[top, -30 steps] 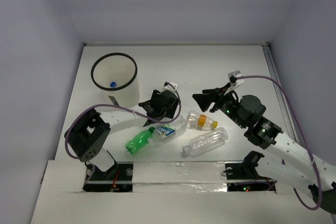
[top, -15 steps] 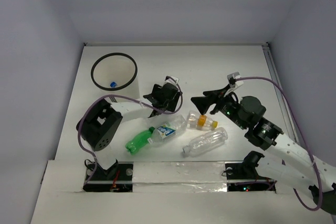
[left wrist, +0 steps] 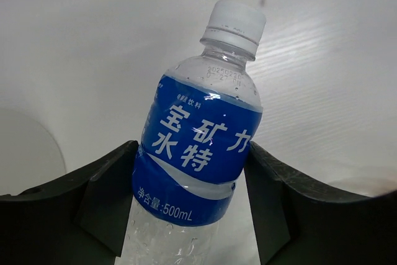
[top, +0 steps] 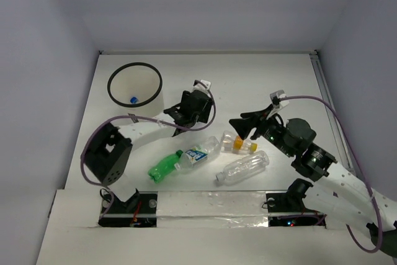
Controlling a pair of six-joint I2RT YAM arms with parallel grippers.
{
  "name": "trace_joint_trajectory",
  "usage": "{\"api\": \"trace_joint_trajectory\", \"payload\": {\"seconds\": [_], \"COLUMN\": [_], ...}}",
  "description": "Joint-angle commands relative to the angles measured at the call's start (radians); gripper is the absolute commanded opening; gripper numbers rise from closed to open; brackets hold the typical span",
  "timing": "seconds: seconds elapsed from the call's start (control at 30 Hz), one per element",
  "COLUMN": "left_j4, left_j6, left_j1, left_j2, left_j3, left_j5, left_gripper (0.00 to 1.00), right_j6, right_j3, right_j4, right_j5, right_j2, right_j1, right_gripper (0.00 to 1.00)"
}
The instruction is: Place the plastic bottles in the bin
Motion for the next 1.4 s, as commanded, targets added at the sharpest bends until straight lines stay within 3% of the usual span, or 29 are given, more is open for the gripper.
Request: {"api": "trace_joint_trajectory", "payload": {"seconds": [0.0,0.13,0.33,0.53,0.73,1.0,1.2,1.37], "left_j4": [0.051,0.093,0.192,0.228,0.378,0.500,0.529,0.517], "left_j6": [-0.034,-0.071,-0.108,-0.107,-0.042,0.036,0.024,-0.008], "left_j1": [0.006,0.006,0.038,0.209,0.373,0.449,0.469,0.469], "left_j2": [-0.178,-0.372,-0.594,-0.642,-0.624,-0.552,-0.512,-0.524], "left_j3": [0.069,0.085,0.074,0.101,0.043,-0.035,-0.083,-0.100], "left_j5": [0.017,0.043,-0.075,-0.146,-0.185,-0.184,-0.189,-0.170], "left_gripper": [0.40,0.41,0.43,0.45,0.45,0.48,0.59,0.87], "right_j6": [-0.006,-0.003,0.007,0.010,0.013,0.010,0.005,0.011], "right_j3": [-0.019,-0.028,-0.048,-0.069,-0.114,-0.154,-0.152,-0.155], "right_j4": [0.028,0.031,0.083,0.139,0.145,0.142,0.136,0.128], "right_j5": [-0.019,-0.023,-0.046,-0.111,-0.118,-0.121,-0.125,-0.165], "right_j2": [-0.047,-0.057,-0.035,0.021,0.032,0.037,0.031,0.060], "right_j1": [0.004,0.004,0.004,0.004,0.004,0.004,0.004,0.004], "right_gripper": [0.68,0.68,0.68,0.68,0.68,0.68,0.68,0.69]}}
